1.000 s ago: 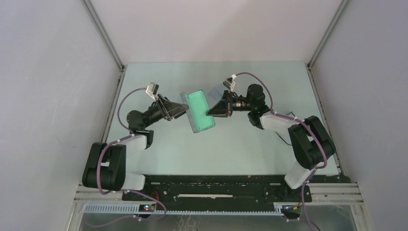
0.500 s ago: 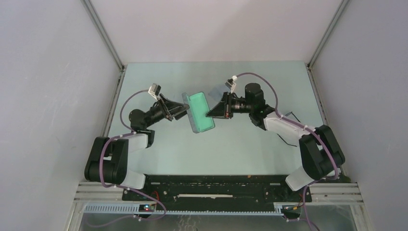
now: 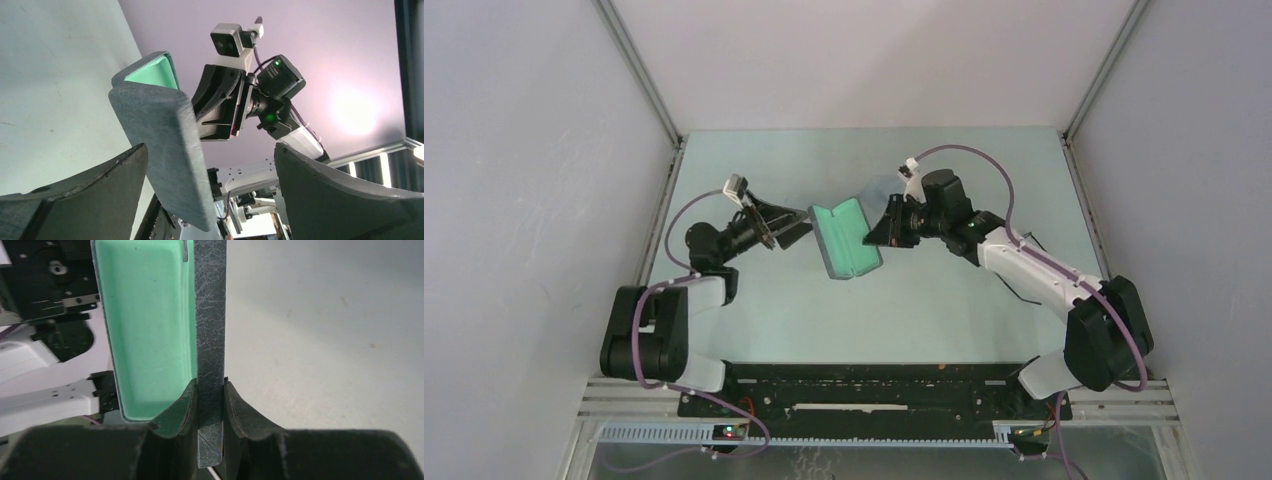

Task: Organize the sunglasses
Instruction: Place the sunglasses case at the center of the board.

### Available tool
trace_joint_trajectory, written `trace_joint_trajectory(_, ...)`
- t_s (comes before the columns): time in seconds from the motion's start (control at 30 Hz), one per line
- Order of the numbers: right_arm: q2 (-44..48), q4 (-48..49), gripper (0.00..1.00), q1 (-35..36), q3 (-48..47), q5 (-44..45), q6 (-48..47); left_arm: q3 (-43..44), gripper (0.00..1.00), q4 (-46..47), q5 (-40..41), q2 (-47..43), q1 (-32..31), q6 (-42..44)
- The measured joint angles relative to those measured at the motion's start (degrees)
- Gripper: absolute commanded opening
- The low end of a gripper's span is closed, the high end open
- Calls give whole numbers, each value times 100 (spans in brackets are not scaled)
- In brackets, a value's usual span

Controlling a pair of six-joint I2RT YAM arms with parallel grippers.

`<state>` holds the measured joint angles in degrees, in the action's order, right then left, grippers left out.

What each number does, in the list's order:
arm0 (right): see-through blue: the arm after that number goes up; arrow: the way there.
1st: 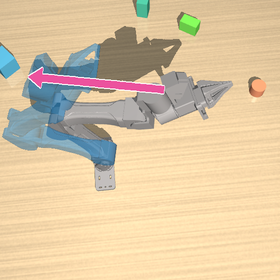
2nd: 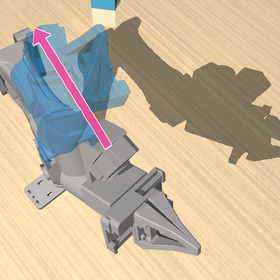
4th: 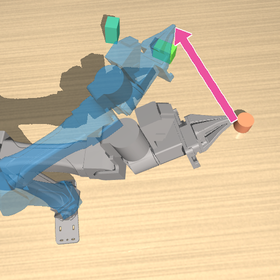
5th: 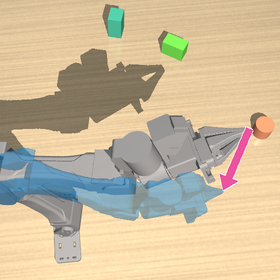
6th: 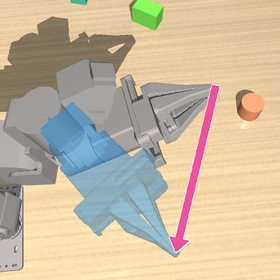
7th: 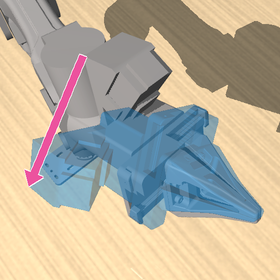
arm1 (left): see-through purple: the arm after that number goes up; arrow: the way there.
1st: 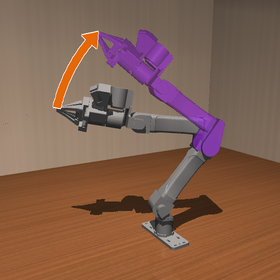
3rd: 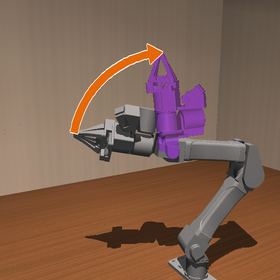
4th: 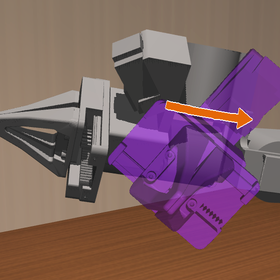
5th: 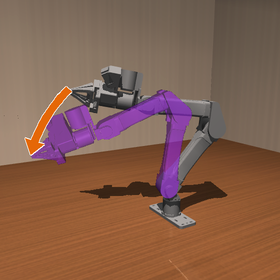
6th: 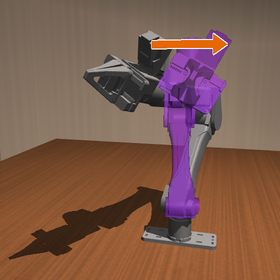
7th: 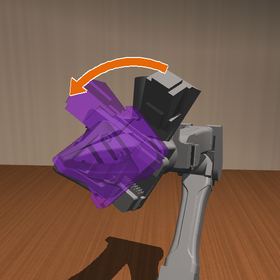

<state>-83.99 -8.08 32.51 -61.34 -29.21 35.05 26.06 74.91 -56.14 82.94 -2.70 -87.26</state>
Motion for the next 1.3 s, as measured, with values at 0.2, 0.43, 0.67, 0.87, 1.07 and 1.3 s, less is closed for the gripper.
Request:
trace_joint_trajectory(0.2, 0, -691, 0, 63, -245, 603, -345, 52, 100, -1937, 157, -704, 184, 1082)
trace_joint_trajectory(0.43, -413, -1408, 0, 372, -1248, 1250, -776, 1429, 100, -6784, 1587, -1768, 275, 3617)
trace_joint_trajectory(0.67, -1792, -2120, 0, 866, -2894, 2216, -1462, 1764, 100, -8863, 2542, -2490, 787, 4380)
trace_joint_trajectory(0.87, -3193, -2907, 0, 1274, -4503, 3252, -2140, 1764, 100, -9906, 2968, -2625, 1073, 4675)
trace_joint_trajectory(1.07, -3873, -3086, 2, 1458, -5066, 3657, -3150, 1755, 100, -10039, 2688, -2697, 1078, 4699)
trace_joint_trajectory(1.3, -4072, -3189, 18, 1639, -5066, 3790, -4269, 1753, 100, -9936, 2288, -2651, 1078, 4675)
